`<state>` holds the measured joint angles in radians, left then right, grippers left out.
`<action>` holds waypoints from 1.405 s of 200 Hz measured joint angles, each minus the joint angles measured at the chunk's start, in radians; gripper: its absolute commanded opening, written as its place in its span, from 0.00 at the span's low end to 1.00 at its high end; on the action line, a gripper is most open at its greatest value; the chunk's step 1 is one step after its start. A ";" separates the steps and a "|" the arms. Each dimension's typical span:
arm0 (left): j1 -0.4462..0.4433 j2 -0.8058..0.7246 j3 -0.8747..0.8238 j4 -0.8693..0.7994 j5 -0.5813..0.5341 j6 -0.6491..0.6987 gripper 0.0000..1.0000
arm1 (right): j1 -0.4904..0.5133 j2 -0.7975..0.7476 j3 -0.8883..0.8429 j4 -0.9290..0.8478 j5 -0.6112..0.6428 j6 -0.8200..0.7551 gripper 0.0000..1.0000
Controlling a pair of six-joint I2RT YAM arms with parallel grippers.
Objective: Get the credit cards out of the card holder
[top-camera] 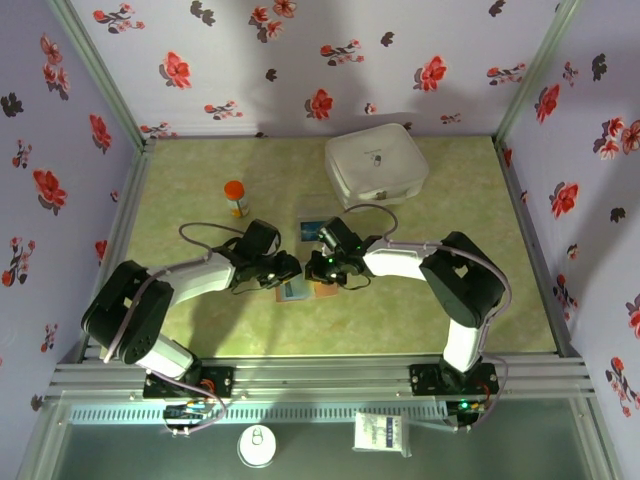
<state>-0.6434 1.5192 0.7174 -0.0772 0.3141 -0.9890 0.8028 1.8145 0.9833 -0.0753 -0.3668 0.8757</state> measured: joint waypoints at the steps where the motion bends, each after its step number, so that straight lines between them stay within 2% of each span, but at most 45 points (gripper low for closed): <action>1: 0.000 0.000 0.000 0.000 0.000 -0.001 0.29 | 0.000 0.000 0.000 0.000 0.000 0.000 0.13; 31: -0.008 -0.006 0.000 -0.040 -0.034 -0.001 0.34 | 0.000 0.000 -0.006 0.000 0.000 0.000 0.12; 83: -0.012 -0.027 0.000 -0.076 -0.066 -0.001 0.35 | -0.001 0.000 -0.016 -0.001 0.000 0.000 0.10; 137: -0.027 -0.026 0.000 -0.035 -0.060 -0.020 0.20 | -0.005 -0.003 -0.019 -0.003 0.000 0.000 0.11; 152: -0.029 -0.024 0.000 -0.010 -0.049 -0.028 0.18 | -0.005 -0.016 -0.019 -0.012 0.004 -0.003 0.13; 212: -0.060 0.003 0.053 -0.015 -0.041 -0.030 0.17 | -0.009 -0.153 -0.019 -0.130 0.077 -0.054 0.14; 281: -0.126 0.194 0.223 -0.032 -0.039 -0.029 0.16 | -0.079 -0.350 -0.093 -0.190 0.156 -0.091 0.15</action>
<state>-0.7689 1.7134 0.9401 -0.1089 0.2749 -1.0180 0.7235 1.4647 0.8906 -0.2657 -0.2104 0.7849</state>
